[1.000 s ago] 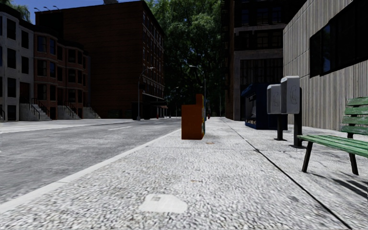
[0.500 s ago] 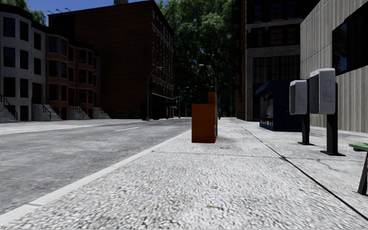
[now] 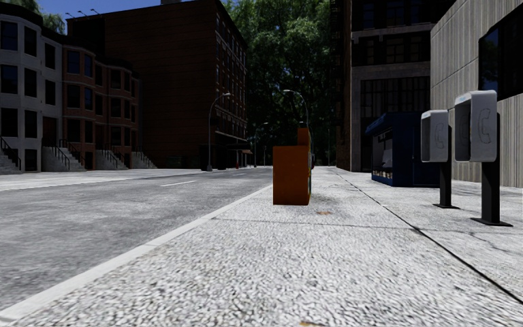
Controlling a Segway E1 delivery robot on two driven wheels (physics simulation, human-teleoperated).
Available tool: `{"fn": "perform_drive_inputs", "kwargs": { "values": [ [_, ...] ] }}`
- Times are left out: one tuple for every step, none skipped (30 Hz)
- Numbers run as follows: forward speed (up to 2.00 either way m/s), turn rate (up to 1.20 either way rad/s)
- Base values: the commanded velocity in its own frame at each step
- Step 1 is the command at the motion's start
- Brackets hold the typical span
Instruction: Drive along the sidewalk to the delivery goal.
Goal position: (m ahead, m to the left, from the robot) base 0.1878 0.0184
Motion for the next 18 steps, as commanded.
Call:
{"fn": "perform_drive_inputs", "kwargs": {
  "values": [
    [0.00,0.00],
    [0.00,0.00],
    [0.00,0.00],
    [0.00,0.00],
    [0.00,0.00],
    [0.00,0.00],
    [0.00,0.00],
    [0.00,0.00],
    [0.00,0.00],
    [0.00,0.00],
    [0.00,0.00],
    [0.00,0.00],
    [0.00,0.00],
    [0.00,0.00],
    [0.00,0.00],
    [0.00,0.00],
    [0.00,0.00],
    [0.00,0.00]
  ]
}}
